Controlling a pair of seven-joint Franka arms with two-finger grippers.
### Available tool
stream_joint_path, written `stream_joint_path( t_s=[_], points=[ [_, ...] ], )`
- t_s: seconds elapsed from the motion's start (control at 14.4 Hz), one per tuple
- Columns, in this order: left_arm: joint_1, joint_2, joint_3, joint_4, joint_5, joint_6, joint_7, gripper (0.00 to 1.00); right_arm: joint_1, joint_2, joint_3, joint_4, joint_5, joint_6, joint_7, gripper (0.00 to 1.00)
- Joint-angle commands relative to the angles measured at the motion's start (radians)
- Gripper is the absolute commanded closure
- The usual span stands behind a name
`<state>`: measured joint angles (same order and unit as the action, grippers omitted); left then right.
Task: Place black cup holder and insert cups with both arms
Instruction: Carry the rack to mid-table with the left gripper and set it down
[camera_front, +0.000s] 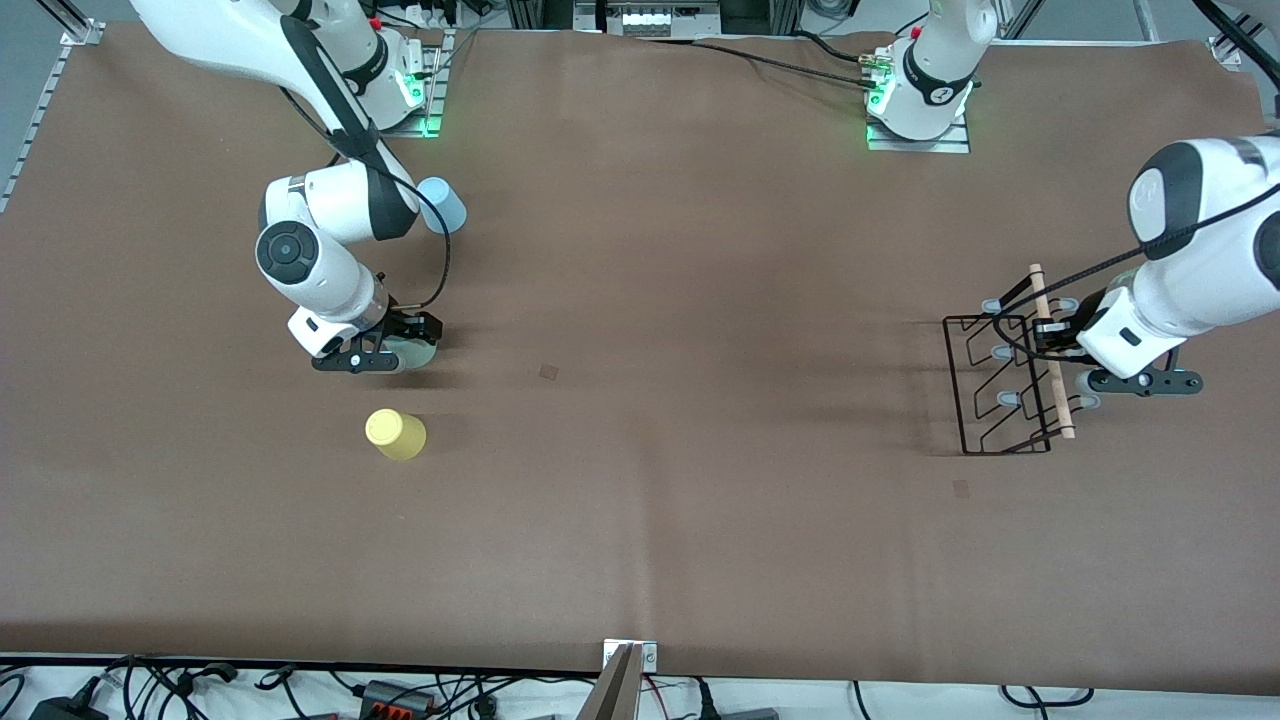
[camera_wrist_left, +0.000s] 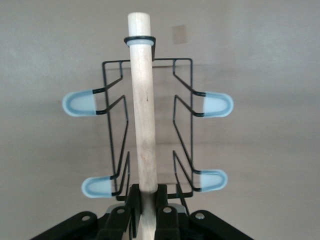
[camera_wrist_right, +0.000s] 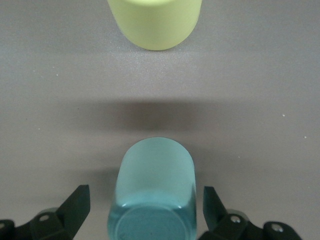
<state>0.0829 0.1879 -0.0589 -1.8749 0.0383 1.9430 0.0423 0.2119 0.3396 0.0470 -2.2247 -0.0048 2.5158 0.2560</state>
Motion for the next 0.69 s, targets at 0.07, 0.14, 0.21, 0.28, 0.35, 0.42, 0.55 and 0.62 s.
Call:
stream_joint_path(
  t_s=[0.07, 0.14, 0.21, 0.28, 0.35, 0.42, 0.55, 0.62],
  points=[
    [-0.135, 0.008, -0.006, 0.114, 0.0, -0.134, -0.001, 0.99, 0.012, -0.007, -0.006, -0.013, -0.001, 0.012, 0.009, 0.0],
    [-0.168, 0.013, -0.007, 0.126, -0.005, -0.15, -0.005, 0.99, 0.011, -0.008, -0.006, -0.015, -0.001, 0.012, 0.008, 0.0],
    [-0.217, 0.024, -0.006, 0.138, -0.021, -0.151, -0.025, 0.99, 0.011, -0.011, -0.006, -0.018, -0.001, 0.012, 0.008, 0.0],
    [-0.257, 0.03, -0.006, 0.14, -0.047, -0.151, -0.079, 0.99, 0.011, -0.014, -0.006, -0.019, -0.001, 0.012, 0.008, 0.0],
    [-0.303, 0.031, -0.006, 0.143, -0.064, -0.15, -0.149, 0.99, 0.009, -0.016, -0.006, -0.021, -0.001, 0.012, 0.008, 0.0],
    [-0.354, 0.038, -0.006, 0.155, -0.067, -0.145, -0.215, 0.99, 0.009, -0.017, -0.006, -0.021, -0.001, 0.012, 0.008, 0.0],
    [-0.444, 0.102, -0.006, 0.231, -0.066, -0.145, -0.341, 0.99, 0.011, -0.019, -0.006, -0.027, -0.001, 0.012, 0.008, 0.15],
    [-0.484, 0.131, -0.006, 0.271, -0.066, -0.145, -0.405, 0.99, 0.014, -0.021, -0.007, -0.027, -0.001, 0.011, 0.008, 0.3]
  ],
)
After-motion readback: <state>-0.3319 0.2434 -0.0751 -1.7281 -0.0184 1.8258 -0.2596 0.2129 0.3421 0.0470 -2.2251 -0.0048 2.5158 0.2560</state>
